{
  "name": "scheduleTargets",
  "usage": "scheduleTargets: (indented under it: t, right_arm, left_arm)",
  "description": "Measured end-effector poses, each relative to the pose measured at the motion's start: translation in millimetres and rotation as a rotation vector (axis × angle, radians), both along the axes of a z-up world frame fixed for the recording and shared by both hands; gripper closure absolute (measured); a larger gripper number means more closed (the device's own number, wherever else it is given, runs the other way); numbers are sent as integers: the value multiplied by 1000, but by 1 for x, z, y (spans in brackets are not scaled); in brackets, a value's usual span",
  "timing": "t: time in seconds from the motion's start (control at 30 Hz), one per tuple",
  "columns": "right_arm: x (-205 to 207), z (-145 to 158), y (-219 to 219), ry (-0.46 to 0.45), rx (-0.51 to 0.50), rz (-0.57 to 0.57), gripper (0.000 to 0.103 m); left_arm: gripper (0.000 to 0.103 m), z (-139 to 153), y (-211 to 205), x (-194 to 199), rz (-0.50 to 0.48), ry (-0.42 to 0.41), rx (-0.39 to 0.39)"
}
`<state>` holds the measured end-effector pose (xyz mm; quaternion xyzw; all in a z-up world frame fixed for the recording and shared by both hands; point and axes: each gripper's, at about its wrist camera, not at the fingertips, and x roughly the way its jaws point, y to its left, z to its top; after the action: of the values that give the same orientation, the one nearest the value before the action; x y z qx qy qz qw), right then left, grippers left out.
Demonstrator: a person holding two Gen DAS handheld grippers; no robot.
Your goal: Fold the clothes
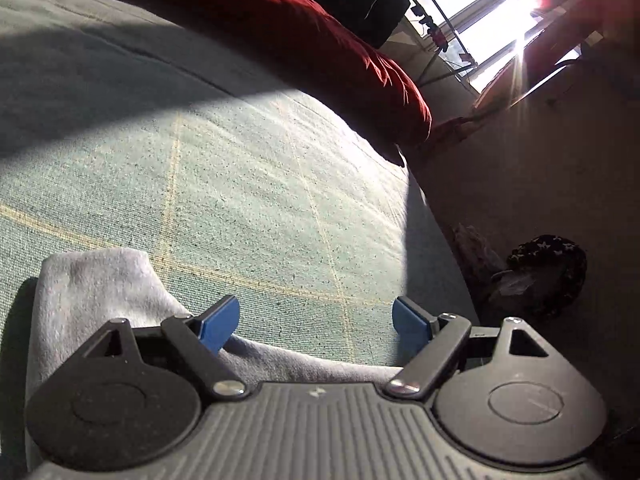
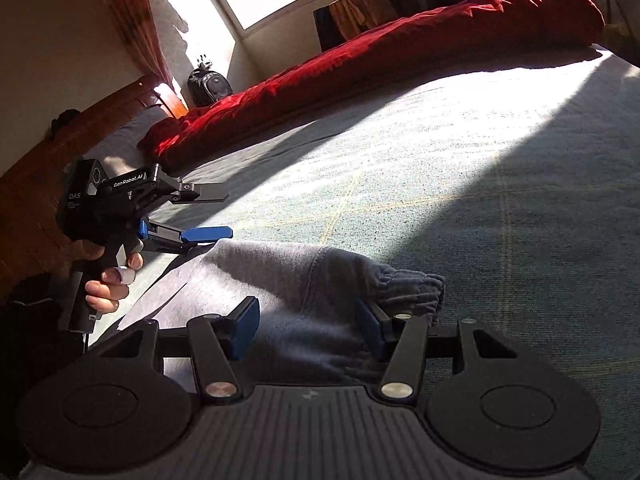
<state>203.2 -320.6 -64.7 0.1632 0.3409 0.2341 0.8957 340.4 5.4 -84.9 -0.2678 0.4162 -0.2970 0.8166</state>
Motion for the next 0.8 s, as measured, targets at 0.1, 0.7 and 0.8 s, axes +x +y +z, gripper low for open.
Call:
scheduleTargets:
  t: [0.1,0.7,0.8]
  right_arm:
    - [0,-1,0,-7,-2,2,44]
    - [-10,14,2,-27,3,-33,40]
    - [-15,27,1,-55,14,-31,38]
  left_arm:
    - [20,14,1,-12,-30,-28,8]
    - [19,27,-38,-35,-124,-84,191]
    - [19,53,-31,-68,-148,-151,237]
